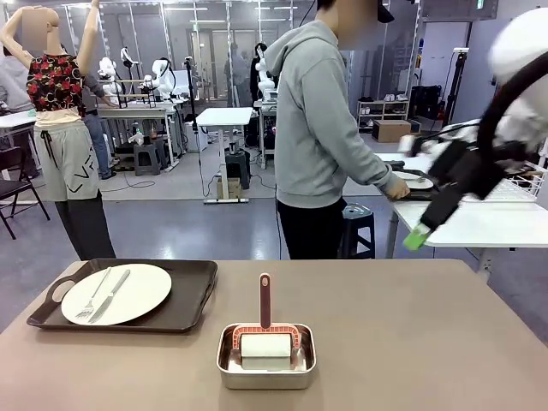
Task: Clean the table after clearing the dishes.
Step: When the left (or right) Handle tray is removed, use the left hand (or right hand) to clean the left (or right) side of the table with the Lint Roller.
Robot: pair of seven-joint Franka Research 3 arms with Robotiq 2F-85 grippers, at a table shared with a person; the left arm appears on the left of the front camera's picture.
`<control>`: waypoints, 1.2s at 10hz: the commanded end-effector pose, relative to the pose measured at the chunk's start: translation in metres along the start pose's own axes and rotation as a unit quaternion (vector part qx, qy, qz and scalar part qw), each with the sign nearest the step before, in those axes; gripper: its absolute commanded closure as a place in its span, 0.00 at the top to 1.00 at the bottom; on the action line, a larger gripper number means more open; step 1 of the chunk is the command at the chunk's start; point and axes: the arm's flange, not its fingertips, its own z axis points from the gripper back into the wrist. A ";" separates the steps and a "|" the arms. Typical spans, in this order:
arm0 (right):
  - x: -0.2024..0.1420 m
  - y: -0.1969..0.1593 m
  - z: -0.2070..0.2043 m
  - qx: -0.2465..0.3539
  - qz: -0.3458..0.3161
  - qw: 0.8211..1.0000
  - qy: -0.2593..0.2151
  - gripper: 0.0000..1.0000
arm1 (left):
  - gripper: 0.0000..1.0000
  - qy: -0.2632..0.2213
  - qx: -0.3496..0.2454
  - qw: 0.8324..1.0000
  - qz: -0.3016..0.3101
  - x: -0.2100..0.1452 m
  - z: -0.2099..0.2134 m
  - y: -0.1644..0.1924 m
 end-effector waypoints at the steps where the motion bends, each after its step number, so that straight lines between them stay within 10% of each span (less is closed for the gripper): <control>1: 0.020 -0.017 -0.039 -0.067 0.044 0.996 0.038 1.00 | 1.00 -0.001 0.000 1.000 -0.004 0.000 0.002 -0.001; 12: 0.045 -0.016 -0.067 -0.060 0.068 0.994 0.063 1.00 | 1.00 -0.001 0.000 1.000 -0.004 0.000 0.002 -0.001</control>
